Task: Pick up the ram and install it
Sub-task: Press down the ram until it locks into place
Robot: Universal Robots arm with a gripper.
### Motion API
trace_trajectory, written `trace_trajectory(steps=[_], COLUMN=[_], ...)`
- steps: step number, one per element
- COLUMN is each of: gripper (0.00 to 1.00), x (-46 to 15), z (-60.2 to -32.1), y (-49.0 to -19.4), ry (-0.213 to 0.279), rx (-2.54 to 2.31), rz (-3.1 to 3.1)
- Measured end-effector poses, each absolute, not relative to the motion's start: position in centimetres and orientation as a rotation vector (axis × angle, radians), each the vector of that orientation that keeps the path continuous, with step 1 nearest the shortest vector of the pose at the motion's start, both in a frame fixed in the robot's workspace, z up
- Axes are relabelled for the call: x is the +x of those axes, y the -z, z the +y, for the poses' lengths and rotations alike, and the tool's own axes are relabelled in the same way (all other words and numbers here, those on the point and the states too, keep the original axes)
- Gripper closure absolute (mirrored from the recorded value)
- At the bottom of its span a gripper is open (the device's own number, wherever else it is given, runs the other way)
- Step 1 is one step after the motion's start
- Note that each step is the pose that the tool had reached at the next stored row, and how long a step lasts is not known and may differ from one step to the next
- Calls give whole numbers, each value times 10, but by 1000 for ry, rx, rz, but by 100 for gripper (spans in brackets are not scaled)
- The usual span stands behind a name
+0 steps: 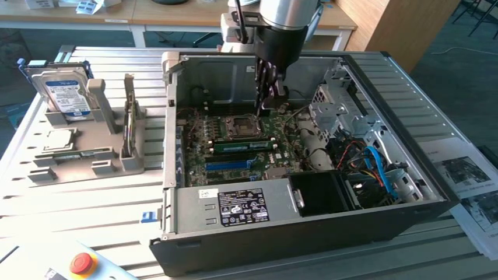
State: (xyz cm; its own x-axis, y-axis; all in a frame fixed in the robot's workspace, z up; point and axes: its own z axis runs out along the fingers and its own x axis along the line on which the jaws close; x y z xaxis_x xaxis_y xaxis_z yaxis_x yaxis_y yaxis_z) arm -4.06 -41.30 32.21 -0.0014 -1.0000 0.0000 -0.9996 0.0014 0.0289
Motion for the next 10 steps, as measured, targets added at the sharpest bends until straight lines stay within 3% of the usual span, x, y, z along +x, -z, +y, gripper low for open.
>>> trace_trajectory(steps=[10], gripper=[69], x=[-41], z=[-413], y=[-322], ry=[32], rx=[2205], rz=[-2208])
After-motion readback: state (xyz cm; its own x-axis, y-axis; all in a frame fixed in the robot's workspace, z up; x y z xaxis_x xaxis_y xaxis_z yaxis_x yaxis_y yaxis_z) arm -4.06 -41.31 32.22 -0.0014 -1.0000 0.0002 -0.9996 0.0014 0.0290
